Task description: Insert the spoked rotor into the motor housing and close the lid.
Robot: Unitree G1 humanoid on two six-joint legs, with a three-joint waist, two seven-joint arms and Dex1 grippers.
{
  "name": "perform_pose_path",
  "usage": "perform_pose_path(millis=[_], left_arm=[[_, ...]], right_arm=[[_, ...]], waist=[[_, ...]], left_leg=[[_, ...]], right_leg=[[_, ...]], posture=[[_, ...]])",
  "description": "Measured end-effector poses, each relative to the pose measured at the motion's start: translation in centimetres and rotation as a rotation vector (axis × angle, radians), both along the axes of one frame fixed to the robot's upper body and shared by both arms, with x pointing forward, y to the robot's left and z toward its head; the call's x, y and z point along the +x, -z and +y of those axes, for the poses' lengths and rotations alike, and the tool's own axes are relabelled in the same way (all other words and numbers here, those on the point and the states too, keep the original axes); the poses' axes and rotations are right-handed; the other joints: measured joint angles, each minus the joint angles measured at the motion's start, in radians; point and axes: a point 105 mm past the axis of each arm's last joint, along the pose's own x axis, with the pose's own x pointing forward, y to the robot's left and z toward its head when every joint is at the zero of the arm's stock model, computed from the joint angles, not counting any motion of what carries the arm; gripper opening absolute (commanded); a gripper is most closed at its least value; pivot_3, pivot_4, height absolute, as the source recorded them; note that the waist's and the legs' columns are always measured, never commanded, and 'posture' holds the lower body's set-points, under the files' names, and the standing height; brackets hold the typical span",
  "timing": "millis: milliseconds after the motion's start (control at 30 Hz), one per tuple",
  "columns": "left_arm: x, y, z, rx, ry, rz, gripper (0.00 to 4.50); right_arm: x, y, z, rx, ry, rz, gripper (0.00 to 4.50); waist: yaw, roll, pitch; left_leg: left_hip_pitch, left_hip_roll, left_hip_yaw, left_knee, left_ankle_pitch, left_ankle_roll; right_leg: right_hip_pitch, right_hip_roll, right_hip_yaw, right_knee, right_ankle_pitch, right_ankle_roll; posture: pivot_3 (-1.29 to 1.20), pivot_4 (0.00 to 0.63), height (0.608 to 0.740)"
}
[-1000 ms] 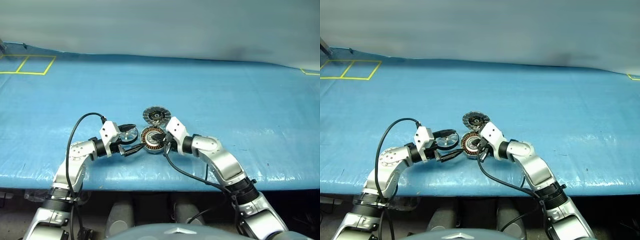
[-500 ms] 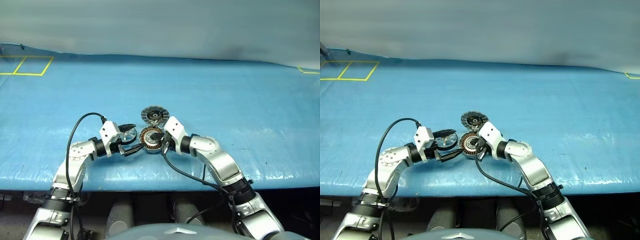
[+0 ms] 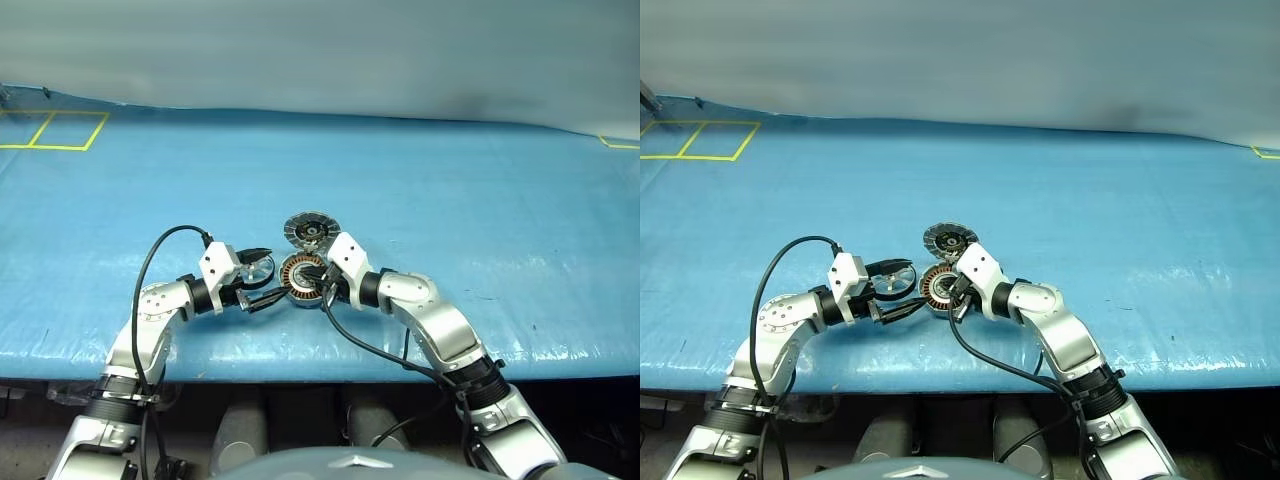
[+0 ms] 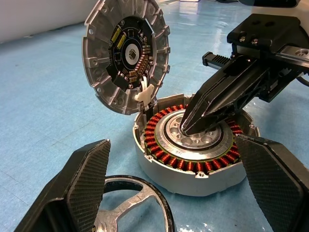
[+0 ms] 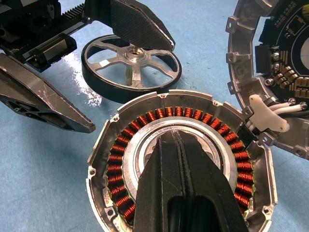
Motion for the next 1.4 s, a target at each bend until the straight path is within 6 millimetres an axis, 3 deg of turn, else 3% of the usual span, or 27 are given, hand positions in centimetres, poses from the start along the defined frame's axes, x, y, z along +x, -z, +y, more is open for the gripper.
perform_pose_path(millis=[667, 967, 1167, 1400], left_arm=[[0.0, 0.0, 0.0, 0.0, -0.002, -0.001, 4.5], [0.0, 0.0, 0.1, 0.001, -0.003, -0.002, 4.5], [0.4, -0.3, 0.8, 0.008, -0.031, -0.008, 4.5], [1.4, -0.9, 2.4, 0.044, -0.1, 0.017, 4.5]], right_arm=[[-0.3, 0.4, 0.2, -0.12, -0.061, -0.085, 0.02], [-0.5, -0.1, 0.4, 0.021, -0.023, -0.001, 0.02], [-1.2, -3.1, 0.7, 0.156, -0.051, -0.036, 0.02], [-1.7, -2.2, -0.5, 0.153, -0.005, -0.01, 0.02]], waist=[[-0.002, 0.0, -0.001], [-0.004, 0.0, 0.0], [-0.001, 0.0, 0.0], [0.006, 0.0, 0.0]], left_leg=[[0.002, 0.0, 0.0, 0.0, 0.0, 0.0], [0.0, 0.0, 0.0, 0.0, 0.0, 0.0], [-0.001, 0.0, 0.0, 0.0, 0.0, 0.0], [-0.001, 0.0, 0.0, 0.0, 0.0, 0.0]], right_leg=[[0.001, 0.0, 0.0, 0.0, 0.0, 0.0], [0.0, 0.0, 0.0, 0.0, 0.0, -0.001], [0.0, 0.0, 0.0, 0.0, 0.0, 0.0], [-0.001, 0.0, 0.0, 0.0, 0.0, 0.0]], posture=[[0.0, 0.15, 0.74], [0.0, 0.15, 0.74], [0.0, 0.15, 0.74], [0.0, 0.15, 0.74]])
